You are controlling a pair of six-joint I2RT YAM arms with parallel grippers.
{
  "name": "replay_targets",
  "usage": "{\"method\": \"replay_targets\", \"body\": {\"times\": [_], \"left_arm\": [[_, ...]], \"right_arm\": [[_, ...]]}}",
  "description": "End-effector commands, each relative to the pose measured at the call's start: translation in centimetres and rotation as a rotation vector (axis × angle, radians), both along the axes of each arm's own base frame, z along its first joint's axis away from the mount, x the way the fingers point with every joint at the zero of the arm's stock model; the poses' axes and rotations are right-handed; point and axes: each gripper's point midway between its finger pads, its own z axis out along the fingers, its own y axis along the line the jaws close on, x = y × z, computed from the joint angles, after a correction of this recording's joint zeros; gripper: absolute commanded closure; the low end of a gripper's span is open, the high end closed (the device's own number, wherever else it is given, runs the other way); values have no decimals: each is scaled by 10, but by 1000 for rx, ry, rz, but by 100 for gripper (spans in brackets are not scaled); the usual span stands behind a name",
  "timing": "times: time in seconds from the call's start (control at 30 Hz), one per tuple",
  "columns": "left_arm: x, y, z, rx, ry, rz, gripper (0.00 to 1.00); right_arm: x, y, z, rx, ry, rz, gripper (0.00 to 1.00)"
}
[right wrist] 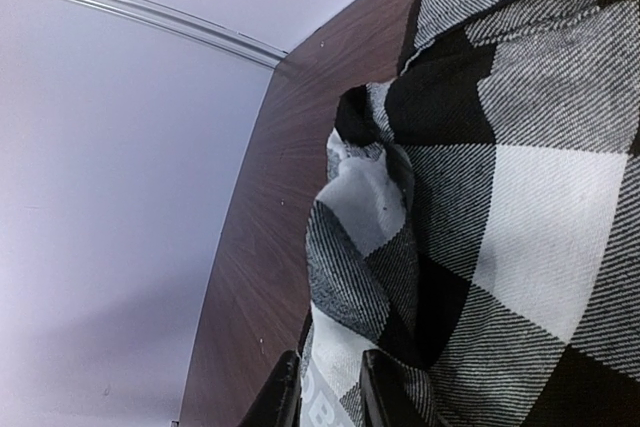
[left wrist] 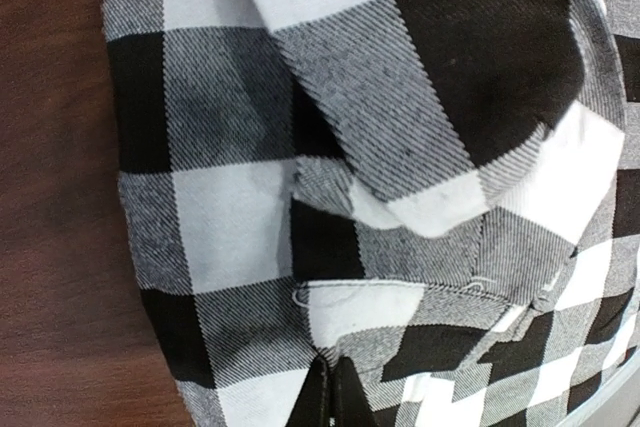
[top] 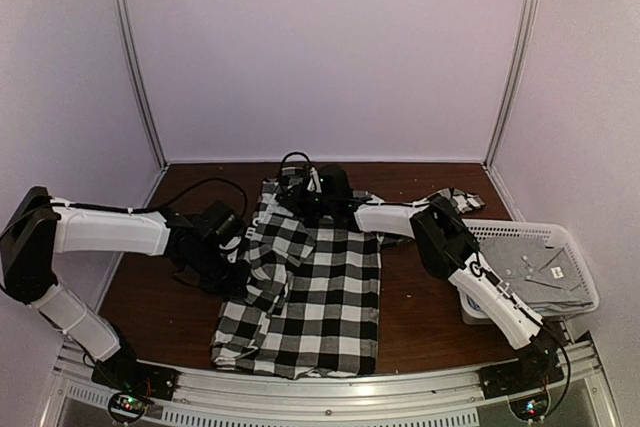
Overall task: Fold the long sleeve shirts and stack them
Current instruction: Adjust the 1/3-folded shirt at the center of the board.
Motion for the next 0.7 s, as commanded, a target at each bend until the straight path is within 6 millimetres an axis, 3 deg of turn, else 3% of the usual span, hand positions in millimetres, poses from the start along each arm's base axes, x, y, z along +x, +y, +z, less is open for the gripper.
{"method": "replay_targets", "body": {"times": [0.0,0.37,0.67], "left_arm": [[-5,-3,17,-34,0,-8,100],[-43,17,10,-43,89,-18,100],[-53,20,5,-45,121,-28,100]], "right_arm": [[1,2,-2,17,-7,6,78],[4,0,-4,19,-4,0,78],[6,-3,-1,15,-8,-1,78]]}}
